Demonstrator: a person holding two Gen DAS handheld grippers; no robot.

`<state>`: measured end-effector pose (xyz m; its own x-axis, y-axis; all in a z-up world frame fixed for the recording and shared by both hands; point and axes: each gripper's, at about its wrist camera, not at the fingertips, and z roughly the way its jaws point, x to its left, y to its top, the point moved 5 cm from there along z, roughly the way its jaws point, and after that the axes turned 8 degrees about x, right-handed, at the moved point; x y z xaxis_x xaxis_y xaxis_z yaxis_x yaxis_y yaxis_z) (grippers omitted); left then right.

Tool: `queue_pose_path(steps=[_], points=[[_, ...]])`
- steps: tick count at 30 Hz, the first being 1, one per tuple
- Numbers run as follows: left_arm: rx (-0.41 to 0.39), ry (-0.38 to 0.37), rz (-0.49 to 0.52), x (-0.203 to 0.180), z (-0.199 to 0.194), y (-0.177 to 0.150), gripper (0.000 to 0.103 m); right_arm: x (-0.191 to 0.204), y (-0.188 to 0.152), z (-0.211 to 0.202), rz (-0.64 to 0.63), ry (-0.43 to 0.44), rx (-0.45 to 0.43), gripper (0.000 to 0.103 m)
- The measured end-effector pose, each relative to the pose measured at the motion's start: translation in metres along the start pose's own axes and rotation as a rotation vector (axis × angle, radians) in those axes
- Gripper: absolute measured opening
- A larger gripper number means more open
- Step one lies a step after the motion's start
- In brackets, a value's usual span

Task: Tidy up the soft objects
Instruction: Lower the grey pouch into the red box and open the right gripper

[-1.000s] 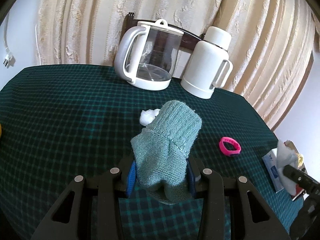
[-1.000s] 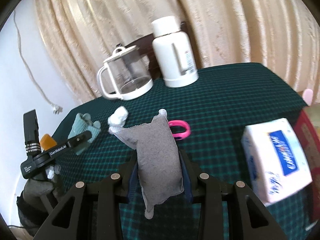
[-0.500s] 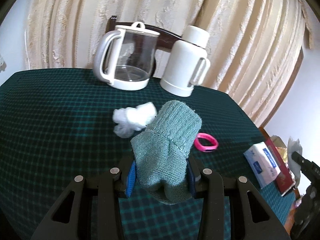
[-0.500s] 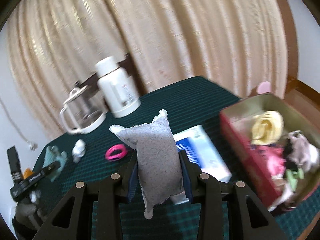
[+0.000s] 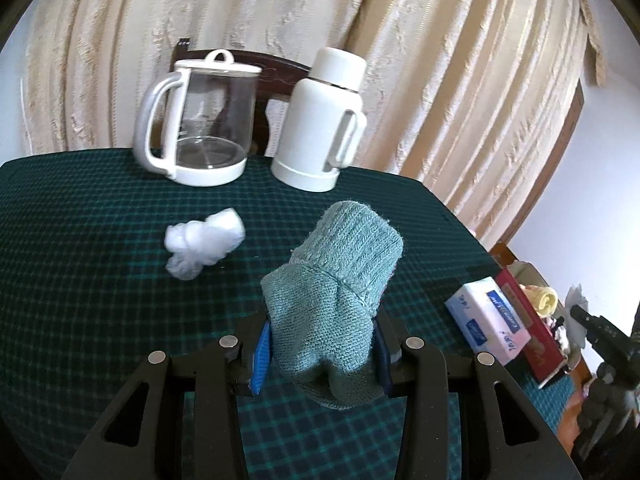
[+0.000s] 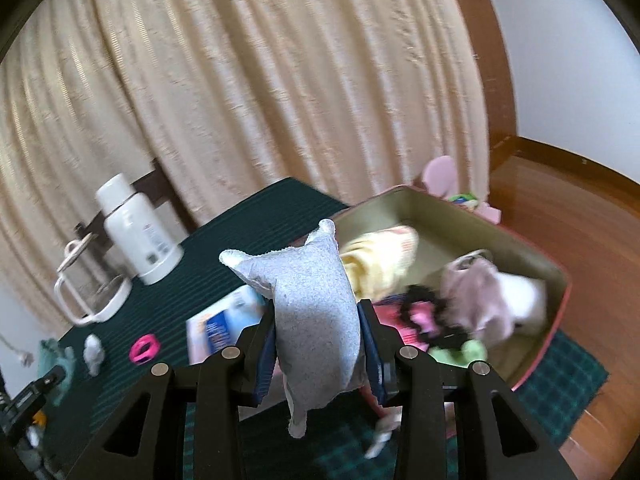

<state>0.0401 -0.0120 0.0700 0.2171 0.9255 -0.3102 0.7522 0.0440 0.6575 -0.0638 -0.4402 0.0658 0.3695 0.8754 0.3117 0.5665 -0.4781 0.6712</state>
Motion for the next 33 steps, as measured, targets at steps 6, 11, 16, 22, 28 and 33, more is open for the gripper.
queue_pose_path(steps=[6,11,16,22,28,33], points=[[0.004,-0.015,0.03,-0.02,0.002,0.002,0.041,-0.033,0.004,0.008,0.057,-0.054,0.009,0.04],[0.009,-0.03,0.059,-0.04,0.005,0.004,0.041,-0.053,0.005,0.022,0.075,-0.094,0.039,0.04],[0.015,-0.042,0.093,-0.062,0.008,0.005,0.041,-0.063,0.001,0.03,0.071,-0.104,0.072,0.042],[0.031,-0.064,0.138,-0.093,0.015,0.003,0.041,-0.068,0.004,0.022,0.064,-0.08,0.043,0.062],[0.059,-0.087,0.187,-0.126,0.026,-0.001,0.041,-0.072,0.008,0.001,0.042,-0.056,-0.03,0.066],[0.078,-0.112,0.239,-0.158,0.035,-0.005,0.041,-0.076,0.01,-0.01,0.019,-0.055,-0.071,0.066]])
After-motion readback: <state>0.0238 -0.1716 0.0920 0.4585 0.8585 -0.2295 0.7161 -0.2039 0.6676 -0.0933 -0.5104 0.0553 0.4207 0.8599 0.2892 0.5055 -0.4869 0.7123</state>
